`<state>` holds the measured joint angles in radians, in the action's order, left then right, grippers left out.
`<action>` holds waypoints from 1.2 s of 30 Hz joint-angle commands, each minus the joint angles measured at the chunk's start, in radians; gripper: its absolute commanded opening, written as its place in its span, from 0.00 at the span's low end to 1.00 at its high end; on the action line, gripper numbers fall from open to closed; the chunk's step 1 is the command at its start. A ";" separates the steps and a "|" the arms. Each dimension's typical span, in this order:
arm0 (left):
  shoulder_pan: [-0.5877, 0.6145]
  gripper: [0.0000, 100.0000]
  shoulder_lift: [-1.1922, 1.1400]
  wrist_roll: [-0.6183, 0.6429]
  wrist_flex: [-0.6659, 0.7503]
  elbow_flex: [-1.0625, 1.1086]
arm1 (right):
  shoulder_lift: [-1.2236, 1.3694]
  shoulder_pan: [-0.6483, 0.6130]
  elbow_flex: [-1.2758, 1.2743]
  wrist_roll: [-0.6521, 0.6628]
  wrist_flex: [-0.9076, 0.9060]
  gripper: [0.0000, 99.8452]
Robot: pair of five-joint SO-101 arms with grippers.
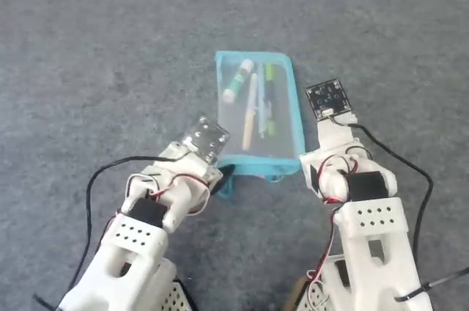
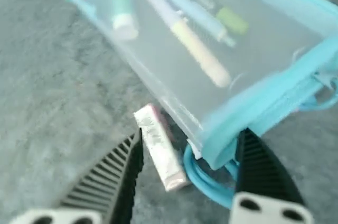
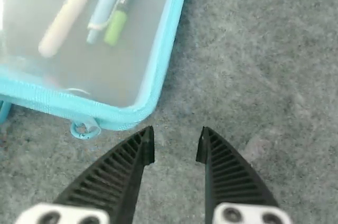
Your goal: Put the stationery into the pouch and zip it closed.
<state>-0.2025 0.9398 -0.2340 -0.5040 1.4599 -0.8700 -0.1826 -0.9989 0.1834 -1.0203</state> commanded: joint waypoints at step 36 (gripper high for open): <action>0.071 0.26 -0.681 0.112 0.238 -0.423 | -0.027 0.005 0.008 0.023 -0.035 0.14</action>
<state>-0.1381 0.3030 -0.1419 -0.3168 1.1469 -0.8700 -0.1826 -0.9989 0.1834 -1.0480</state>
